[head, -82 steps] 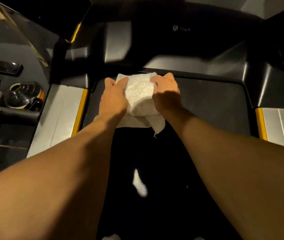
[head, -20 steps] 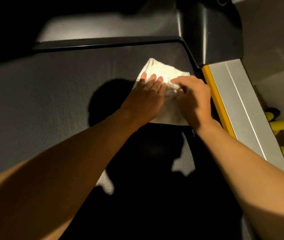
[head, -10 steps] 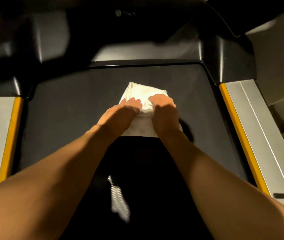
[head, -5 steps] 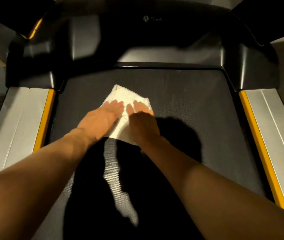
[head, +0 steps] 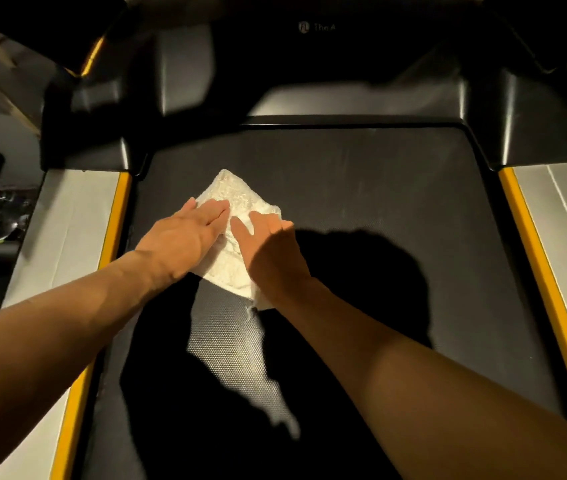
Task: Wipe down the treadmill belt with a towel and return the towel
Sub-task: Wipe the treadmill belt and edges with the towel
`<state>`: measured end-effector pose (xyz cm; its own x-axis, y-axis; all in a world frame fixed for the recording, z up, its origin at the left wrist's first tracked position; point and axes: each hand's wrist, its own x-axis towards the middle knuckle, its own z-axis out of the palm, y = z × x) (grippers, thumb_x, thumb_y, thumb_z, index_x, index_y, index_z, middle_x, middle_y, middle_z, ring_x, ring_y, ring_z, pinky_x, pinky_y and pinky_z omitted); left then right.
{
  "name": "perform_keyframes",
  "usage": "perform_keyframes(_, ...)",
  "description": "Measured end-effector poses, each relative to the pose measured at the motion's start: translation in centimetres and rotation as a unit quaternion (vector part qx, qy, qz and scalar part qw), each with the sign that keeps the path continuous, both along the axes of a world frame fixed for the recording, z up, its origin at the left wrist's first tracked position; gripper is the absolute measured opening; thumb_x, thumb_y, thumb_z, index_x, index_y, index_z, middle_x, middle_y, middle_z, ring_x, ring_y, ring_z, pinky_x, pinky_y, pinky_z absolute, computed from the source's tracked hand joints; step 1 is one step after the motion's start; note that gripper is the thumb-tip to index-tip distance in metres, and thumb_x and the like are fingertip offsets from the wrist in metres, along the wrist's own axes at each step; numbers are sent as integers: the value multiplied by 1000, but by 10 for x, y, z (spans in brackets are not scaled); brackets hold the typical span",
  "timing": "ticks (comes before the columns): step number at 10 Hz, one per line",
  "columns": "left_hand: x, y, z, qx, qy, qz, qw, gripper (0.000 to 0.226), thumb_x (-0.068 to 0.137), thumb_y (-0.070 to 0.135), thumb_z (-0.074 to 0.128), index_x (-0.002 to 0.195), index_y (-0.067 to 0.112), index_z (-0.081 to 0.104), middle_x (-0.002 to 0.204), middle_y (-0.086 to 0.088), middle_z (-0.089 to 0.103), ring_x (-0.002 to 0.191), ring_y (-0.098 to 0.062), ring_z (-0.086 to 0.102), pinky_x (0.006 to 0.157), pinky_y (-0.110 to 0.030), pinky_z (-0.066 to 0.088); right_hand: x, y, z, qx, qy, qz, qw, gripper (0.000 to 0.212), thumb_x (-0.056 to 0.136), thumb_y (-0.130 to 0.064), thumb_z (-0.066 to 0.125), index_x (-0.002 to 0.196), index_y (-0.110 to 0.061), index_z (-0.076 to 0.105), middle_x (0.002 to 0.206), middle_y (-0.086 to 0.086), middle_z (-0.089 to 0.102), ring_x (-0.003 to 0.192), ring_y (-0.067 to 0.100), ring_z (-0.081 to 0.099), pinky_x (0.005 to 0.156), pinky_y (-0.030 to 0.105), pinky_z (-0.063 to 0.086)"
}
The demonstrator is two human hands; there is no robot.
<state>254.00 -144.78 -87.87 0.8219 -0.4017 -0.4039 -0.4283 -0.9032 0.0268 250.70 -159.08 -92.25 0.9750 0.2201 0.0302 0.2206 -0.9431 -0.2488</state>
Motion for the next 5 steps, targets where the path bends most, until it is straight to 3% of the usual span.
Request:
perform_keyframes(1,-17,22,-4,-12,18,-4,1000,57,97,34,15,150,14,21,158,-4,16,141,-31,25,112,-41,32,-13,6,0,18,33,13,999,33,88,-11,59,120,-9,57,104,19,63,89,36,62,72,41,52)
perform_keyframes(2,-30,29,-16,-20,47,6,999,56,99,36,20,152,19,16,160,0,8,144,-27,20,114,-41,29,-2,4,3,-12,18,-17,1000,38,83,-9,66,120,-12,58,105,16,63,90,35,62,71,39,51)
perform_keyframes(3,-22,46,-24,-64,27,68,995,51,100,19,31,150,16,24,157,-4,19,142,-30,22,111,-51,29,16,29,3,2,64,17,998,45,89,-12,56,133,-16,44,130,13,48,114,32,47,88,42,42)
perform_keyframes(4,-12,58,-13,-70,28,116,990,46,99,11,30,145,9,34,151,-9,29,136,-33,28,108,-51,27,24,48,5,-24,84,65,994,52,92,-16,50,141,-19,33,138,10,40,122,30,40,93,41,37)
perform_keyframes(5,-25,62,-1,-36,10,95,995,37,102,21,29,131,8,47,135,-11,45,118,-33,49,98,-43,41,2,58,-6,28,64,68,995,49,94,-13,45,142,-16,34,143,12,38,126,32,38,96,43,35)
